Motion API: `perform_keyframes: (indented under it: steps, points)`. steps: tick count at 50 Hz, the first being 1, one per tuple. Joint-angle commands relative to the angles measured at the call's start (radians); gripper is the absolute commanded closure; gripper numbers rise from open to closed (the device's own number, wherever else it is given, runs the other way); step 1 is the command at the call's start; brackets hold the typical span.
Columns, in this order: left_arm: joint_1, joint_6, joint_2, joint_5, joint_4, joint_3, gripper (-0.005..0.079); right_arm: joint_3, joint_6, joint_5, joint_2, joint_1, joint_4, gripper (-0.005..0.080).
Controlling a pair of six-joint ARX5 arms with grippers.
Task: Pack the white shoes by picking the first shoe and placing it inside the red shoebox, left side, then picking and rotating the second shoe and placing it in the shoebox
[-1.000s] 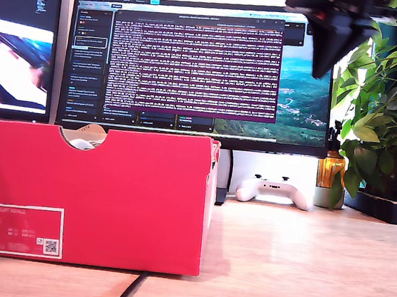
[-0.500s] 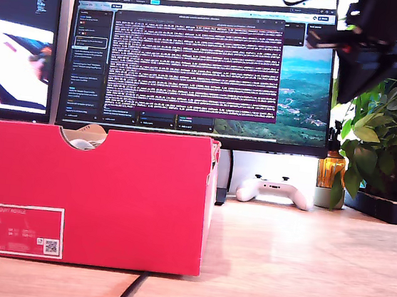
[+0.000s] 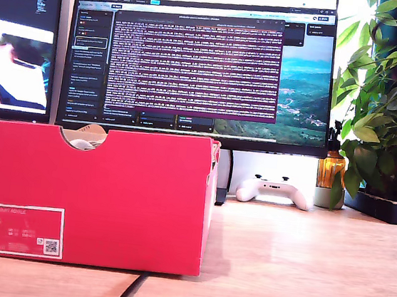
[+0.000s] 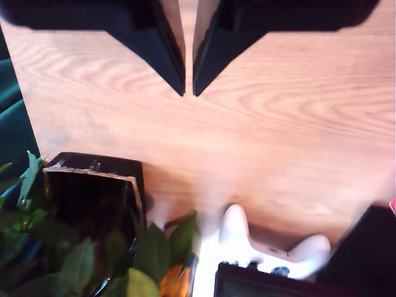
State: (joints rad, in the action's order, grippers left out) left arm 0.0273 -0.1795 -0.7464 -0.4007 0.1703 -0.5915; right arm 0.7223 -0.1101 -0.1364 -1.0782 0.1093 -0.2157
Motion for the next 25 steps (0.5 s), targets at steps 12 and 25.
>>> perform_keyframes:
  steps: [12,25]
  points:
    - [-0.002,0.033,0.002,-0.014,-0.040,0.029,0.0754,-0.244,0.045,-0.001,0.051,-0.052,0.167,0.0762]
    - [-0.002,0.031,0.018,-0.023,-0.047,0.030,0.0754,-0.367,0.088,0.026,0.076,-0.099,0.385,0.0762]
